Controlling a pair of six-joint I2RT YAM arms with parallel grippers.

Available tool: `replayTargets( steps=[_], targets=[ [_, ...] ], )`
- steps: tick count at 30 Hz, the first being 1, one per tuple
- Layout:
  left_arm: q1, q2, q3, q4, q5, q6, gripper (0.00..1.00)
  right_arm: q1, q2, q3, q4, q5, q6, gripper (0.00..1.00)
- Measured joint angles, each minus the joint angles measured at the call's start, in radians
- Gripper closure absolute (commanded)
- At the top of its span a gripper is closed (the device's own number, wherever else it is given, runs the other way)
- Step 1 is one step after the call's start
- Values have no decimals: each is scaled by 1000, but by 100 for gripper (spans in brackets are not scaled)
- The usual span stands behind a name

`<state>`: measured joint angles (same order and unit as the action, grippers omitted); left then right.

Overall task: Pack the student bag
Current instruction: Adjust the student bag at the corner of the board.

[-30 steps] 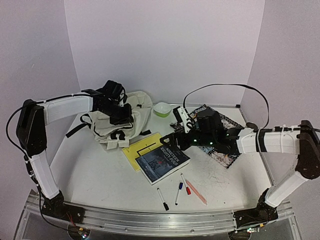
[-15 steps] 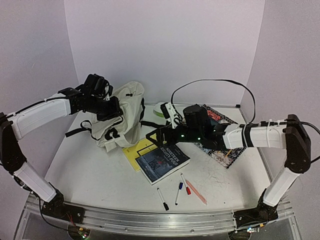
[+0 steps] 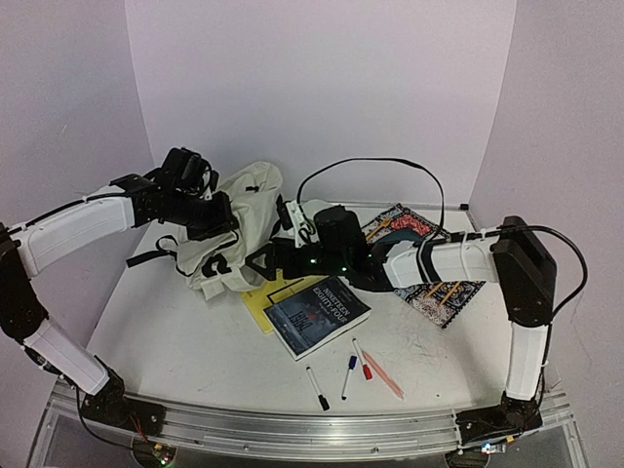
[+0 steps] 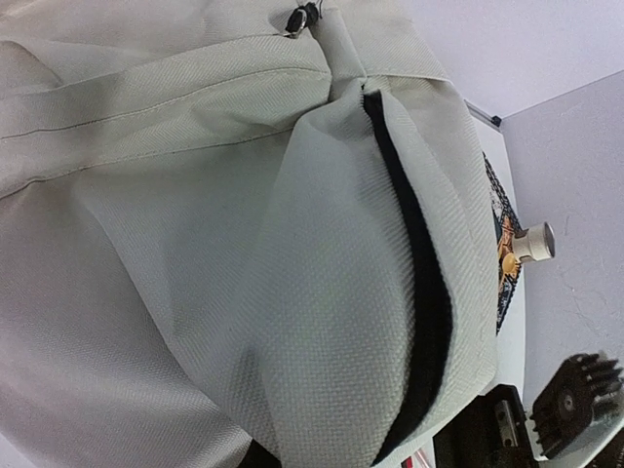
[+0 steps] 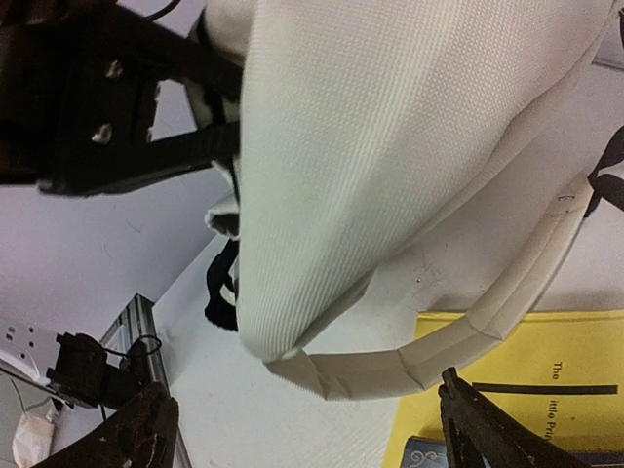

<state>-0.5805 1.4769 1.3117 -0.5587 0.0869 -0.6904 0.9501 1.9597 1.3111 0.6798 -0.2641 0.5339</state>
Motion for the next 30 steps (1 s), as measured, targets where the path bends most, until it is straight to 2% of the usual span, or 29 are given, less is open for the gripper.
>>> replayTargets(
  steps=[4, 9, 10, 17, 22, 30],
  targets=[
    [-9, 0, -7, 1, 12, 1, 100, 0, 70, 72, 6, -11, 28, 43],
    [-26, -2, -34, 2, 19, 1, 100, 0, 126, 143, -1, -28, 44, 95],
    [-28, -6, -41, 3, 20, 1, 100, -1, 129, 148, -4, -31, 41, 99],
    [-37, -70, -73, -10, 42, 30, 100, -18, 125, 136, 4, -84, 38, 100],
    [-76, -73, -69, -16, 100, 84, 100, -79, 96, 88, -5, -213, 36, 99],
    [-127, -27, 38, -41, 171, 123, 99, -160, 48, 82, -59, -346, 12, 96]
  ],
)
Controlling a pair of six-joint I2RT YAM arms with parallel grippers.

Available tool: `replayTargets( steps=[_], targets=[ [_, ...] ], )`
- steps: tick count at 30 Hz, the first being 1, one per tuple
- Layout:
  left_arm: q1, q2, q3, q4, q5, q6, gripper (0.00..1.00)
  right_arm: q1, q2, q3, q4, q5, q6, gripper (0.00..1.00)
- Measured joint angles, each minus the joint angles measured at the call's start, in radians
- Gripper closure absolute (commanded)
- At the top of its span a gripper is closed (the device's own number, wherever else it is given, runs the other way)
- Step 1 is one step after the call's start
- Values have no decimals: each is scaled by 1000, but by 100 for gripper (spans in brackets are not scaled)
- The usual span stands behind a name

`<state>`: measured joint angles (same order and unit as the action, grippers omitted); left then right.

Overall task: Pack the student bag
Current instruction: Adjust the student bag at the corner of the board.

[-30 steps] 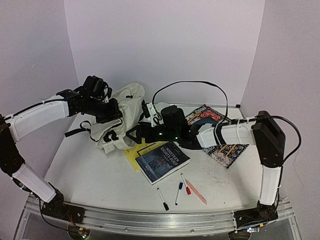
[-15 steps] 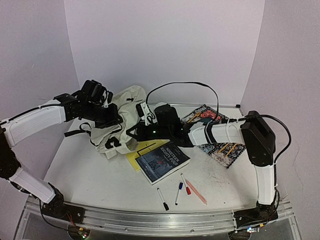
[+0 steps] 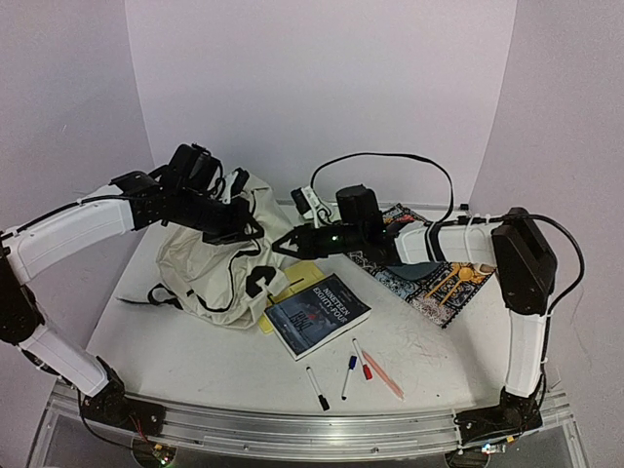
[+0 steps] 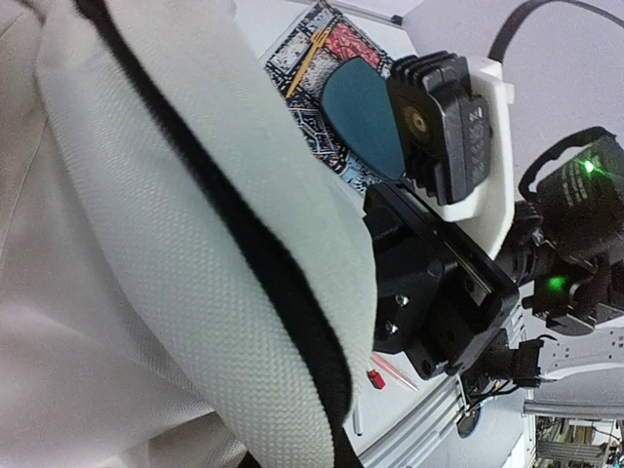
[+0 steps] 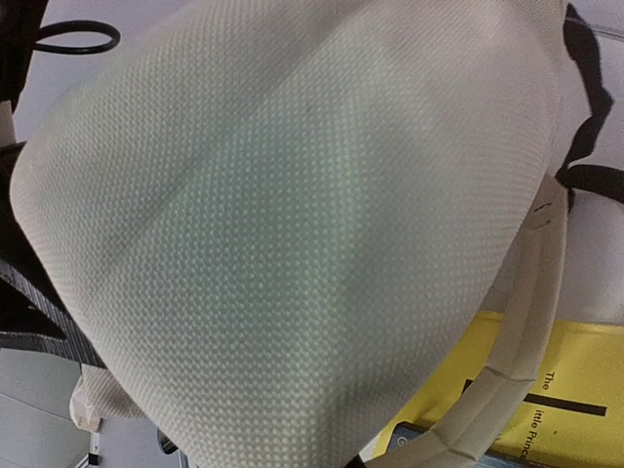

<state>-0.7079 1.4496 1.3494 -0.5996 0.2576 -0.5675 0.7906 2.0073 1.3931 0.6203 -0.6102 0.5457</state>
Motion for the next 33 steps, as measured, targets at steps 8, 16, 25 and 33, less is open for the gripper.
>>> replayTargets(
  steps=[8, 16, 25, 33],
  targets=[
    [-28, 47, 73, 14, -14, 37, 73, -51, -31, 13, -72, -19, -42, 93],
    [-18, 39, 48, 49, -153, 74, 48, -106, 18, 34, -196, 5, -114, 90],
    [280, -43, -166, 61, -159, 97, 41, -138, 48, 48, -250, 2, -203, 88],
    [319, 65, -211, 51, -106, 150, 41, -138, 52, 54, -261, -6, -227, 88]
  ],
)
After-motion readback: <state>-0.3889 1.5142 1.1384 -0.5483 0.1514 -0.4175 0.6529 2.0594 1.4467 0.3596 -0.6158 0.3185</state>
